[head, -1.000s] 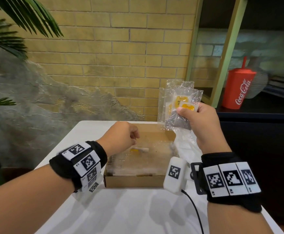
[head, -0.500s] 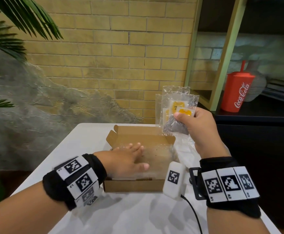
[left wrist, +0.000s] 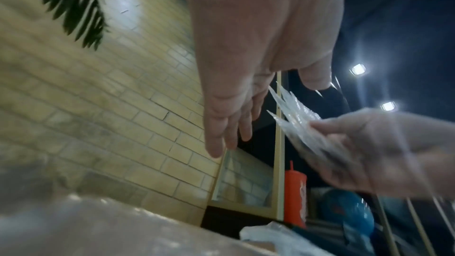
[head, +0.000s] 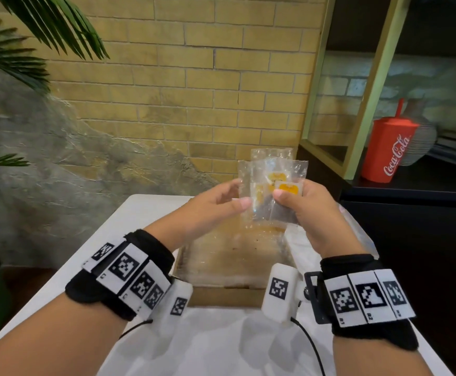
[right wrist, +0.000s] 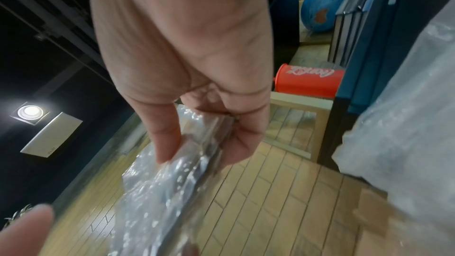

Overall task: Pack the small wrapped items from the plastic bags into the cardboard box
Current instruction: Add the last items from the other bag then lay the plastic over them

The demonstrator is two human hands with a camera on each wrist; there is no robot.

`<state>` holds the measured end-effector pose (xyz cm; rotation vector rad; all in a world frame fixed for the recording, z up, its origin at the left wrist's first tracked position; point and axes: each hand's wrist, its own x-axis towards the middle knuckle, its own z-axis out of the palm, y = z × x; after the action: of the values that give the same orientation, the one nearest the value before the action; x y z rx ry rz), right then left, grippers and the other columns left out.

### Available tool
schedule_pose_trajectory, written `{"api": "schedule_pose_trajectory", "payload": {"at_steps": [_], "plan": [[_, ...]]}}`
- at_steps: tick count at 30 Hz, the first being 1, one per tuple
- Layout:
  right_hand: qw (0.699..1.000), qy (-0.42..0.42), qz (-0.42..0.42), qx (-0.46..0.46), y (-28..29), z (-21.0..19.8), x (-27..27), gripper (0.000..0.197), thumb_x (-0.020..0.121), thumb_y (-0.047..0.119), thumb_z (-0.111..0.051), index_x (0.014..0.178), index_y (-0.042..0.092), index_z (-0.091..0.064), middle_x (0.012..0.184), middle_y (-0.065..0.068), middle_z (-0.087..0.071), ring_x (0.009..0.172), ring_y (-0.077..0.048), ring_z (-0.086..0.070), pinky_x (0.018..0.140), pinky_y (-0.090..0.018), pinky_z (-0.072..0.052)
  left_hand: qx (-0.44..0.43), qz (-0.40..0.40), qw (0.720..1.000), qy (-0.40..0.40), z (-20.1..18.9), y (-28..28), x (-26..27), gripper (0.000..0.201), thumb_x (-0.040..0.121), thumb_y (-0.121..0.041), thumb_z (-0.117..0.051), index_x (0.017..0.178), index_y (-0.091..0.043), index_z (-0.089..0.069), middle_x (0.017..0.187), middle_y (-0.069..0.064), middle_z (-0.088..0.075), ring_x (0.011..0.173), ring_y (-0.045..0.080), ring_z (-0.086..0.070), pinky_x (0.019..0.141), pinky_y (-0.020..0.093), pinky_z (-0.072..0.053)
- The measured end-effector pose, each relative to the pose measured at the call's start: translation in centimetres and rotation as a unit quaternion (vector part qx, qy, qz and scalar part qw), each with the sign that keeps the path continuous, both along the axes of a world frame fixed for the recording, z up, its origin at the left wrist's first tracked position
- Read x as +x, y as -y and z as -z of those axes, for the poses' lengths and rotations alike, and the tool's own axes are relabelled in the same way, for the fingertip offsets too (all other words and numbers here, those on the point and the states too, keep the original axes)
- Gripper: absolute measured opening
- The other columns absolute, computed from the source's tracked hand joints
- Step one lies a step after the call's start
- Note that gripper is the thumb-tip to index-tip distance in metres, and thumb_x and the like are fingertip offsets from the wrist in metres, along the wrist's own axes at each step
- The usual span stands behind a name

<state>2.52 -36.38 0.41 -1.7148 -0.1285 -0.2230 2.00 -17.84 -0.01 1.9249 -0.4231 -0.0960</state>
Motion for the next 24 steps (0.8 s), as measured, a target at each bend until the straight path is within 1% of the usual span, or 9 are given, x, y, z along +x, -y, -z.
{"api": "schedule_pose_trajectory", "payload": {"at_steps": [2,4,6,9,12,15,18,21,24], "plan": [[0.998,-0.014,-0.055,0.024,-0.9,0.1,-0.2,0.014,0.091,0.012,-0.055,0.103,0.015,-0.061,0.098,-0.006,-0.069,0.090,-0.021,-0.066,0.082,-0.040,-0.055,-0.085,0.016,0.996,-0.031,0.0,0.7,-0.3,0.066,0.070,-0.054,-0.067,0.130,-0.039,-0.042,0.124,-0.015,-0.056,0.110,0.006,-0.056,0.094,0.034,-0.048],[0.996,-0.017,-0.086,0.032,-1.8,0.3,-0.3,0.017,0.092,0.012,-0.052,0.108,0.017,-0.055,0.104,-0.006,-0.067,0.092,-0.019,-0.064,0.078,-0.035,-0.053,-0.153,0.035,0.986,-0.062,0.2,1.3,-0.6,0.041,0.081,-0.033,-0.065,0.120,-0.035,-0.051,0.111,-0.012,-0.063,0.099,0.007,-0.061,0.078,0.032,-0.055],[0.995,-0.005,-0.090,0.049,-2.5,0.5,-0.3,0.022,0.093,0.012,-0.052,0.113,0.019,-0.048,0.109,-0.007,-0.063,0.097,-0.020,-0.064,0.078,-0.034,-0.055,-0.190,0.033,0.979,-0.066,0.6,1.6,-0.7,0.030,0.090,-0.015,-0.057,0.116,-0.028,-0.054,0.104,-0.007,-0.065,0.091,0.008,-0.063,0.066,0.027,-0.056],[0.998,0.042,-0.037,0.021,-2.9,0.8,-0.3,0.030,0.089,0.014,-0.058,0.114,0.023,-0.043,0.105,-0.001,-0.061,0.094,-0.016,-0.063,0.074,-0.029,-0.056,-0.221,0.000,0.973,-0.061,1.0,1.5,-0.5,0.022,0.092,-0.006,-0.053,0.103,-0.025,-0.056,0.090,-0.006,-0.067,0.075,0.006,-0.066,0.056,0.021,-0.053],[0.999,0.050,-0.001,-0.018,-3.1,1.1,0.0,0.029,0.084,0.023,-0.065,0.108,0.023,-0.048,0.102,0.002,-0.062,0.093,-0.014,-0.063,0.078,-0.032,-0.056,-0.230,-0.017,0.972,-0.049,1.6,1.1,-0.2,0.022,0.091,-0.005,-0.054,0.104,-0.023,-0.058,0.090,-0.005,-0.068,0.074,0.009,-0.066,0.053,0.020,-0.052],[0.998,0.044,-0.012,-0.043,-3.2,1.2,0.0,0.016,0.085,0.028,-0.064,0.097,0.020,-0.060,0.092,0.002,-0.067,0.083,-0.012,-0.065,0.066,-0.024,-0.054,-0.220,-0.044,0.974,-0.023,2.0,0.7,-0.2,0.023,0.088,-0.006,-0.060,0.101,-0.025,-0.061,0.088,-0.004,-0.070,0.075,0.011,-0.065,0.052,0.017,-0.049],[0.996,0.059,-0.021,-0.057,-3.4,1.3,-0.1,0.016,0.088,0.026,-0.060,0.097,0.014,-0.065,0.089,-0.004,-0.070,0.078,-0.014,-0.066,0.063,-0.025,-0.054,-0.174,-0.086,0.981,0.015,2.2,0.2,0.0,0.014,0.085,-0.021,-0.066,0.095,-0.031,-0.063,0.084,-0.008,-0.071,0.070,0.006,-0.065,0.052,0.017,-0.046],[0.997,0.067,-0.007,-0.026,-3.5,1.3,-0.2,0.014,0.087,0.022,-0.062,0.095,0.011,-0.065,0.088,-0.006,-0.070,0.074,-0.013,-0.066,0.056,-0.019,-0.051,-0.156,-0.099,0.983,0.011,1.6,-0.1,-0.2,0.009,0.092,-0.032,-0.055,0.093,-0.031,-0.064,0.083,-0.010,-0.070,0.064,0.004,-0.066,0.051,0.019,-0.044],[0.997,0.070,0.036,-0.007,-3.0,1.1,0.1,0.008,0.087,0.022,-0.062,0.091,0.015,-0.063,0.091,-0.006,-0.069,0.081,-0.017,-0.065,0.066,-0.030,-0.056,-0.164,-0.105,0.981,-0.001,1.0,-0.9,-0.4,0.017,0.096,-0.029,-0.049,0.086,-0.030,-0.063,0.080,-0.009,-0.068,0.065,0.008,-0.063,0.047,0.018,-0.041]]}}
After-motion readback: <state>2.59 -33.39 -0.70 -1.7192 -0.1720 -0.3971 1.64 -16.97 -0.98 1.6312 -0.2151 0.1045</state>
